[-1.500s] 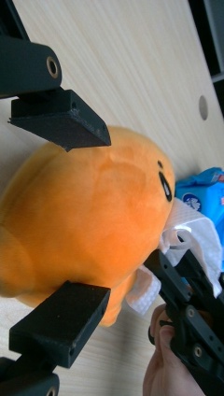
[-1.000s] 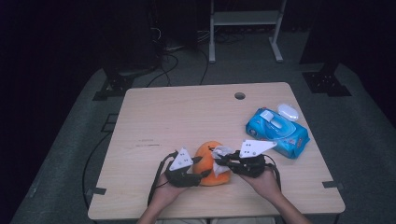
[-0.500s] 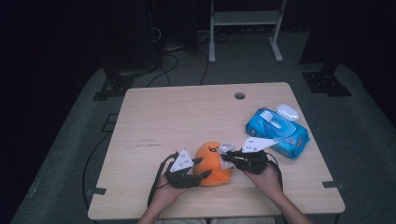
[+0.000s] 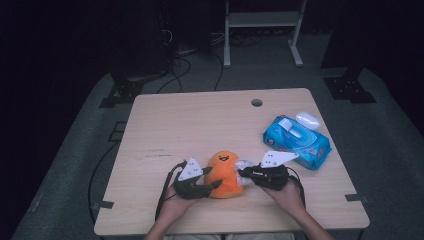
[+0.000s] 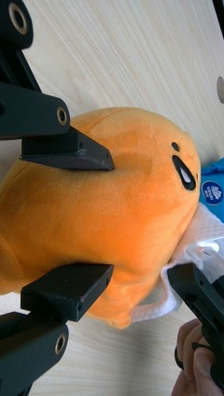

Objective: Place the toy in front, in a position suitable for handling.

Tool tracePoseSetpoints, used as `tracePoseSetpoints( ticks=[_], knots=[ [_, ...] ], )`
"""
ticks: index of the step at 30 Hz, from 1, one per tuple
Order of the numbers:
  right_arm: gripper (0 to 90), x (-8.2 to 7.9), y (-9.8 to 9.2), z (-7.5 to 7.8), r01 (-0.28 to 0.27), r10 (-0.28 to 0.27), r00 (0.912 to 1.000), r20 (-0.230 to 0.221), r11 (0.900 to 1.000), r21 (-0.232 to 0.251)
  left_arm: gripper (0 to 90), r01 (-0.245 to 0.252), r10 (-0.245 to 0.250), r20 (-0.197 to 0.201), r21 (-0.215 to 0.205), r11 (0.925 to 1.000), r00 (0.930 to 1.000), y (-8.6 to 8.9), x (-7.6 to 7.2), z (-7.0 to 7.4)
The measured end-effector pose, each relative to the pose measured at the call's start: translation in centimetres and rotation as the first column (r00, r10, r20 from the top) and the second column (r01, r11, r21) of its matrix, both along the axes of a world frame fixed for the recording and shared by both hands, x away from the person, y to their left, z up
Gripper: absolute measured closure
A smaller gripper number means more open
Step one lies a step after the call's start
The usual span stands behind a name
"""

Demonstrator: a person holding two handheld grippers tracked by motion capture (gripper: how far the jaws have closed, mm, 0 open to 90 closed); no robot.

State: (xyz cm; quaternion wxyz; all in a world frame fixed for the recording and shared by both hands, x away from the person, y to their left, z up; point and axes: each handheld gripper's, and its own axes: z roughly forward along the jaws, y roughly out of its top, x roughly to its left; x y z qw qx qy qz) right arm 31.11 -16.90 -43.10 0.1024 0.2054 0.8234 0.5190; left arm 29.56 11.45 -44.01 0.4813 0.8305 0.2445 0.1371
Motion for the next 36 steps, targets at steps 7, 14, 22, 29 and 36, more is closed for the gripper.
tracePoseSetpoints(
  ticks=[7, 14, 22, 29, 36],
  knots=[
    [83.6, -2.6, 2.9, 0.6, -0.151, 0.152, 0.9872, 0.050, 0.988, -0.022, 44.5, -0.018, 0.018, 0.001, -0.001, 0.9998, 0.9998, 0.0, 0.1, 0.0],
    [83.7, -0.5, 0.7, -0.1, -0.037, 0.037, 0.9990, 0.027, 0.999, -0.001, 44.4, -0.023, 0.023, -0.008, -0.017, 0.9996, 0.9997, 0.2, 0.3, -0.1],
    [83.6, -2.5, 3.2, 0.4, -0.145, 0.145, 0.9882, 0.049, 0.989, -0.008, 43.9, -0.023, 0.023, -0.011, -0.012, 0.9997, 0.9997, 0.1, 0.3, -0.1],
    [83.7, -0.9, 1.3, 0.0, -0.041, 0.042, 0.9979, 0.050, 0.999, -0.016, 43.9, -0.022, 0.021, -0.006, -0.011, 0.9997, 0.9998, 0.0, 0.3, -0.1],
    [83.5, 0.0, -0.2, -0.5, 0.012, -0.012, 0.9999, -0.011, 1.000, 0.007, 43.5, -0.020, 0.020, -0.003, -0.013, 0.9997, 0.9998, -0.1, 0.3, -0.1]
  ],
)
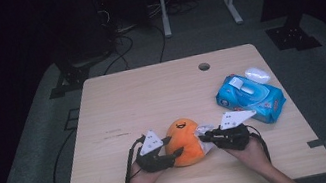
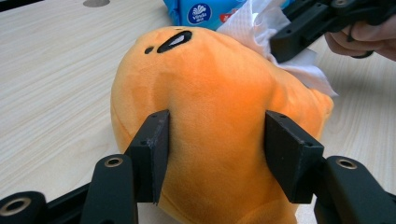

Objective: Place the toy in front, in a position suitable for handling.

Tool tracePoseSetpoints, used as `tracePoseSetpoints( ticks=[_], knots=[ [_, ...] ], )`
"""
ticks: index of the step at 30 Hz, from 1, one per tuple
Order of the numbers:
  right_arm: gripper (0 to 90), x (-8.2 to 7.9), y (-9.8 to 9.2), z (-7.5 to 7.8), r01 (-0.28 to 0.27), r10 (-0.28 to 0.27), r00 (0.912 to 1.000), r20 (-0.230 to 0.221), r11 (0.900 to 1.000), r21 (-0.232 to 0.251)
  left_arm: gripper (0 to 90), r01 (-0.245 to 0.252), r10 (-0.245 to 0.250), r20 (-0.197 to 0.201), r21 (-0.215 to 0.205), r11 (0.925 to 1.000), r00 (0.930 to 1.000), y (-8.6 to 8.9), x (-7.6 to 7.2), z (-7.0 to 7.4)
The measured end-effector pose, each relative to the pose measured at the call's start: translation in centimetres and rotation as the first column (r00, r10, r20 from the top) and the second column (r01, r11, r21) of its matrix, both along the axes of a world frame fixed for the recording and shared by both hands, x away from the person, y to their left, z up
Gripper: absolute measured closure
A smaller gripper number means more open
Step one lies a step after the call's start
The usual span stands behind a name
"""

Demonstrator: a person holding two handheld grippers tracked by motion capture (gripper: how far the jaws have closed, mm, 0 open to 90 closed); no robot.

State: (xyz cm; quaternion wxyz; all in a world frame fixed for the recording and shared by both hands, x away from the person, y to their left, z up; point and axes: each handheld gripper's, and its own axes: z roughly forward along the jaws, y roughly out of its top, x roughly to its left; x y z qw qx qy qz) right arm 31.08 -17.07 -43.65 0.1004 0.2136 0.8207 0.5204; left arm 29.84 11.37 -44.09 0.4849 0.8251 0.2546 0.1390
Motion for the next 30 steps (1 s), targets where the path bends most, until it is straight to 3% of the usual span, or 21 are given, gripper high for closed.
tracePoseSetpoints(
  ticks=[4, 6, 9, 13, 16, 19, 23, 27, 30],
  knots=[
    [83.5, -1.3, 1.6, 0.3, -0.065, 0.065, 0.9978, 0.008, 0.998, 0.005, 43.0, 0.000, 0.000, 0.000, 0.004, 1.0000, 1.0000, 0.2, 0.1, -0.1],
    [83.6, -2.1, 2.5, 0.6, -0.121, 0.121, 0.9926, -0.002, 0.992, 0.021, 43.1, -0.003, 0.003, -0.003, 0.001, 1.0000, 1.0000, 0.2, 0.1, 0.0],
    [83.6, -3.0, 3.7, 0.9, -0.164, 0.165, 0.9849, 0.050, 0.986, -0.040, 43.2, -0.003, 0.002, 0.003, 0.005, 1.0000, 1.0000, 0.0, 0.0, 0.0],
    [83.7, -1.5, 2.8, 1.0, -0.112, 0.114, 0.9914, 0.064, 0.993, -0.030, 43.7, 0.005, -0.005, 0.004, 0.002, 1.0000, 1.0000, 0.0, -0.1, 0.0],
    [83.6, 0.1, 1.4, 1.2, -0.028, 0.028, 0.9980, 0.058, 1.000, 0.001, 43.7, 0.015, -0.015, 0.005, 0.004, 0.9999, 0.9999, -0.2, -0.2, 0.0],
    [83.6, 1.1, 0.5, 0.8, 0.002, -0.003, 0.9997, 0.023, 1.000, 0.029, 43.3, 0.021, -0.021, 0.008, 0.006, 0.9998, 0.9998, -0.4, -0.3, 0.2],
    [83.6, 0.3, 1.1, 0.6, -0.022, 0.022, 0.9997, 0.004, 0.999, 0.030, 42.0, 0.010, -0.010, 0.008, 0.019, 0.9998, 0.9999, -0.3, -0.2, 0.2],
    [83.6, -1.5, 2.1, 1.2, -0.111, 0.111, 0.9938, 0.011, 0.994, 0.024, 40.6, -0.014, 0.014, -0.016, -0.011, 0.9998, 0.9998, 0.4, 0.3, 0.2],
    [83.6, -1.7, 2.6, 1.0, -0.116, 0.116, 0.9930, 0.023, 0.993, -0.005, 40.5, -0.006, 0.005, -0.016, -0.011, 0.9999, 0.9999, 0.3, 0.1, 0.2]
  ],
)
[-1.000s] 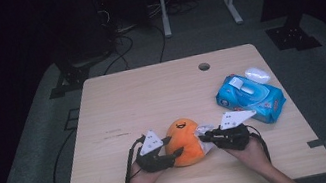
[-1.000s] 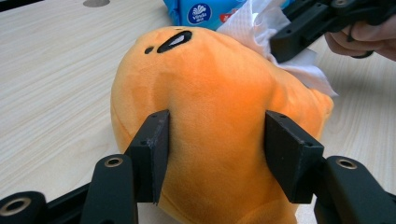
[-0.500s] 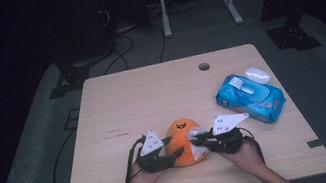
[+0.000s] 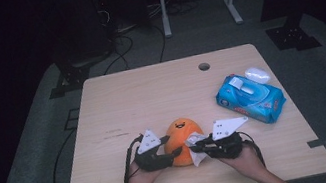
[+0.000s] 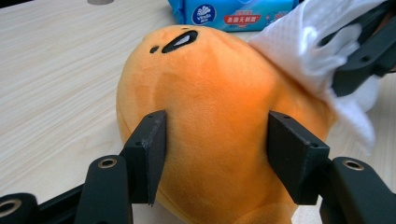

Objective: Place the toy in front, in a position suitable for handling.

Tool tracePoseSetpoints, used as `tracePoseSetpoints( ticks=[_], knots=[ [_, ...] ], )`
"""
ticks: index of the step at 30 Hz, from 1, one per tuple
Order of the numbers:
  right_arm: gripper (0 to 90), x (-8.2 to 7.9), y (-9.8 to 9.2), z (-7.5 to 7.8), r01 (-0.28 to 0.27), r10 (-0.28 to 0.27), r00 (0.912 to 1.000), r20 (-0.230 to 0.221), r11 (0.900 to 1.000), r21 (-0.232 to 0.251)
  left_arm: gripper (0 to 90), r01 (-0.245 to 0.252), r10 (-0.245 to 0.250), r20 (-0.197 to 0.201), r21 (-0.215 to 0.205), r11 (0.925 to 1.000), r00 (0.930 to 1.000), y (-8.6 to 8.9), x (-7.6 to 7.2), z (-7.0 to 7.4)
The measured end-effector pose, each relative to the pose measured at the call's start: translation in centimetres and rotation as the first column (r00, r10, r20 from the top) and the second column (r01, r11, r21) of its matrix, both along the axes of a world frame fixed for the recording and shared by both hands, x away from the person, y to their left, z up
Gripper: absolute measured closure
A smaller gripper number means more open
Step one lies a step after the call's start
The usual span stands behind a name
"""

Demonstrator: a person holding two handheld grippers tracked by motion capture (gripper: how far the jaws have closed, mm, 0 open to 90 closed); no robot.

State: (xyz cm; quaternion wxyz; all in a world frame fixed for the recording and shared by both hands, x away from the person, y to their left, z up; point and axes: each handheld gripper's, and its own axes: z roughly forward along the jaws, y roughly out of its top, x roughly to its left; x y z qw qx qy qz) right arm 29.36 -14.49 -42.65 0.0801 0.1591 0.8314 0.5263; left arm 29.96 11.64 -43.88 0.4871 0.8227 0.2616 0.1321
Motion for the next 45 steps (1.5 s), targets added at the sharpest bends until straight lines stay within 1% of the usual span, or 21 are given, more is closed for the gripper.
tracePoseSetpoints(
  ticks=[2, 8, 11, 14, 16, 17, 18, 20, 21, 22, 23, 26, 28, 31, 34, 37, 39, 40, 42, 43, 45],
  knots=[
    [83.8, 0.8, -0.2, -0.3, 0.024, -0.024, 0.9995, -0.021, 1.000, 0.003, 40.0, 0.009, -0.009, 0.005, 0.009, 0.9999, 1.0000, -0.2, -0.2, 0.2],
    [83.8, 1.9, -0.9, -0.3, 0.071, -0.071, 0.9973, -0.019, 0.997, 0.007, 37.9, 0.034, -0.034, 0.008, 0.009, 0.9994, 0.9994, -0.9, -0.8, 0.3],
    [83.7, 2.4, -1.5, -0.3, 0.104, -0.103, 0.9945, -0.019, 0.995, 0.010, 37.8, 0.067, -0.067, 0.005, 0.016, 0.9976, 0.9977, -1.5, -1.3, 0.3],
    [83.6, 3.2, -2.3, -0.4, 0.146, -0.145, 0.9888, -0.034, 0.989, 0.024, 39.3, 0.120, -0.120, 0.004, 0.035, 0.9922, 0.9927, -2.3, -1.8, 0.4],
    [83.6, 3.5, -2.7, -0.5, 0.156, -0.154, 0.9865, -0.055, 0.987, 0.032, 39.0, 0.131, -0.132, 0.023, 0.046, 0.9903, 0.9909, -2.6, -2.0, 0.7],
    [83.6, 3.6, -2.9, -0.5, 0.159, -0.157, 0.9856, -0.062, 0.987, 0.035, 38.9, 0.132, -0.133, 0.036, 0.040, 0.9905, 0.9904, -2.6, -2.0, 0.9],
    [83.6, 3.6, -3.0, -0.5, 0.161, -0.158, 0.9853, -0.064, 0.986, 0.039, 38.8, 0.123, -0.125, 0.057, 0.032, 0.9919, 0.9905, -2.4, -1.9, 1.4],
    [83.6, 3.4, -3.2, -0.3, 0.152, -0.149, 0.9866, -0.067, 0.987, 0.051, 36.0, 0.098, -0.099, 0.080, 0.015, 0.9951, 0.9919, -2.0, -1.5, 1.9],
    [83.5, 3.2, -3.2, -0.2, 0.147, -0.143, 0.9875, -0.065, 0.988, 0.053, 35.1, 0.086, -0.086, 0.085, 0.006, 0.9963, 0.9927, -1.8, -1.2, 2.0],
    [83.6, 3.0, -3.1, -0.1, 0.142, -0.138, 0.9883, -0.064, 0.989, 0.052, 33.8, 0.071, -0.071, 0.088, 0.008, 0.9975, 0.9936, -1.7, -0.9, 2.0],
    [83.5, 2.9, -3.0, 0.0, 0.134, -0.131, 0.9895, -0.061, 0.989, 0.053, 32.0, 0.058, -0.059, 0.090, 0.011, 0.9982, 0.9942, -1.6, -0.5, 1.9],
    [83.5, 2.1, -2.7, 0.2, 0.115, -0.110, 0.9910, -0.077, 0.991, 0.064, 28.5, 0.026, -0.028, 0.078, 0.021, 0.9994, 0.9966, -1.4, 0.3, 1.0],
    [83.5, 1.5, -2.4, 0.3, 0.098, -0.093, 0.9921, -0.084, 0.993, 0.062, 27.9, 0.027, -0.027, 0.070, 0.002, 0.9996, 0.9972, -1.3, 0.4, 0.9],
    [83.5, 0.8, -2.0, 0.2, 0.085, -0.081, 0.9932, -0.083, 0.995, 0.047, 28.3, 0.042, -0.043, 0.066, 0.017, 0.9990, 0.9969, -1.5, 0.1, 0.9],
    [83.6, 1.2, -1.9, -0.1, 0.097, -0.094, 0.9915, -0.090, 0.995, 0.034, 28.8, 0.056, -0.059, 0.056, 0.040, 0.9976, 0.9967, -1.7, -0.6, 0.8],
    [83.6, 2.1, -2.4, -0.2, 0.129, -0.126, 0.9885, -0.082, 0.991, 0.030, 29.4, 0.092, -0.093, 0.035, 0.044, 0.9948, 0.9950, -1.8, -1.4, 0.7],
    [83.6, 2.7, -2.9, -0.3, 0.146, -0.142, 0.9855, -0.094, 0.989, 0.038, 30.5, 0.106, -0.108, 0.048, 0.058, 0.9927, 0.9929, -1.9, -1.8, 1.1],
    [83.6, 2.8, -3.1, -0.4, 0.150, -0.145, 0.9843, -0.100, 0.988, 0.044, 30.5, 0.104, -0.108, 0.060, 0.060, 0.9927, 0.9924, -1.8, -1.9, 1.4],
    [83.5, 3.0, -3.5, -0.4, 0.153, -0.148, 0.9836, -0.104, 0.987, 0.048, 27.8, 0.074, -0.079, 0.092, 0.052, 0.9958, 0.9926, -1.7, -1.7, 1.9],
    [83.5, 3.0, -3.5, -0.4, 0.151, -0.146, 0.9840, -0.103, 0.987, 0.049, 26.4, 0.058, -0.063, 0.108, 0.046, 0.9973, 0.9922, -1.5, -1.3, 2.2],
    [83.5, 2.9, -3.6, -0.4, 0.147, -0.142, 0.9848, -0.100, 0.988, 0.045, 23.4, 0.034, -0.039, 0.116, 0.041, 0.9986, 0.9925, -1.4, -0.3, 2.5]
  ],
)
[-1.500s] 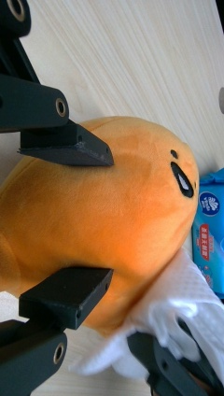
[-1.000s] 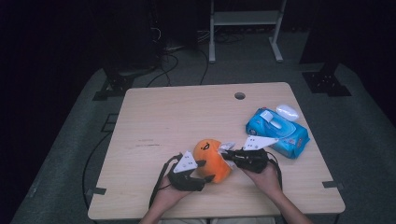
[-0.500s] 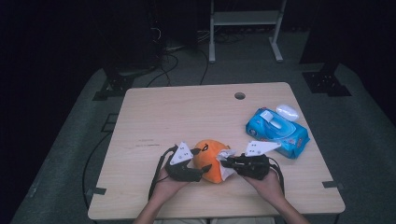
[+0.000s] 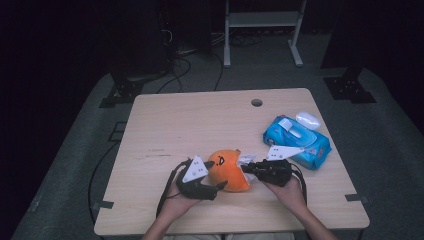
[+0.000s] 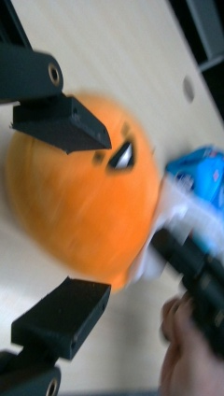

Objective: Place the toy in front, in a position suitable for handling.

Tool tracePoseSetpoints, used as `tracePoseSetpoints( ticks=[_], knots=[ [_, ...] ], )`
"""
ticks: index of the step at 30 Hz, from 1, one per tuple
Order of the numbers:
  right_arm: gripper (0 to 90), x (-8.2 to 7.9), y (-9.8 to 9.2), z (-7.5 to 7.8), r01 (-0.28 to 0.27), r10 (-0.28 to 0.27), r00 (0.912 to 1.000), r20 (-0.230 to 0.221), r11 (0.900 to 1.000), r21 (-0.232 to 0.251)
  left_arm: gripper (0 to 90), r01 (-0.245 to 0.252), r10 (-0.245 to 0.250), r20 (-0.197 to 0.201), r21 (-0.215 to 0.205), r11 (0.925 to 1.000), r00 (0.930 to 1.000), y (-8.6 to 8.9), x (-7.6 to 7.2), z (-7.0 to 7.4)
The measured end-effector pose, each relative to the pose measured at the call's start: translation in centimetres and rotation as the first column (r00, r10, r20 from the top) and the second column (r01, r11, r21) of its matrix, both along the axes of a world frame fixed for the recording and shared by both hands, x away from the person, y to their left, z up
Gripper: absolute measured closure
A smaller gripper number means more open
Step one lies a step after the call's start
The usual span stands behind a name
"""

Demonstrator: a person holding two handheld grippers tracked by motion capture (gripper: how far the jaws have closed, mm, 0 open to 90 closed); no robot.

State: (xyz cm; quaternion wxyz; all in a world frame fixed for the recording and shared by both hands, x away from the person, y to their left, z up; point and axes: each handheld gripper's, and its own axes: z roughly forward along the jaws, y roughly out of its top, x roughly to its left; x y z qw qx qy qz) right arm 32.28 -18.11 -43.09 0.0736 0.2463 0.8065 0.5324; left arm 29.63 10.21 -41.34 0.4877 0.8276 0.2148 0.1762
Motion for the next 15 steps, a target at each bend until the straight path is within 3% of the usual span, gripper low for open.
tracePoseSetpoints(
  ticks=[3, 7, 11, 15],
  knots=[
    [83.4, 0.0, 0.0, 0.0, -0.006, 0.006, 1.0000, 0.007, 1.000, -0.001, 22.5, -0.016, 0.016, -0.004, 0.006, 0.9999, 0.9999, -0.1, 1.7, 0.1],
    [83.3, 0.2, 0.0, 0.0, -0.005, 0.005, 1.0000, 0.008, 1.000, 0.002, 22.5, -0.005, 0.006, -0.051, 0.023, 0.9997, 0.9987, -0.4, 2.9, -0.7],
    [83.4, 0.6, 0.1, -0.1, -0.002, 0.002, 0.9999, 0.013, 1.000, -0.009, 24.1, 0.011, -0.009, -0.070, 0.017, 0.9998, 0.9975, -0.5, 2.1, -1.3],
    [83.3, 1.3, -0.3, -0.2, 0.023, -0.023, 0.9997, 0.013, 1.000, -0.012, 26.2, 0.049, -0.049, -0.082, 0.005, 0.9988, 0.9955, -0.2, 0.0, -1.6]
  ],
)
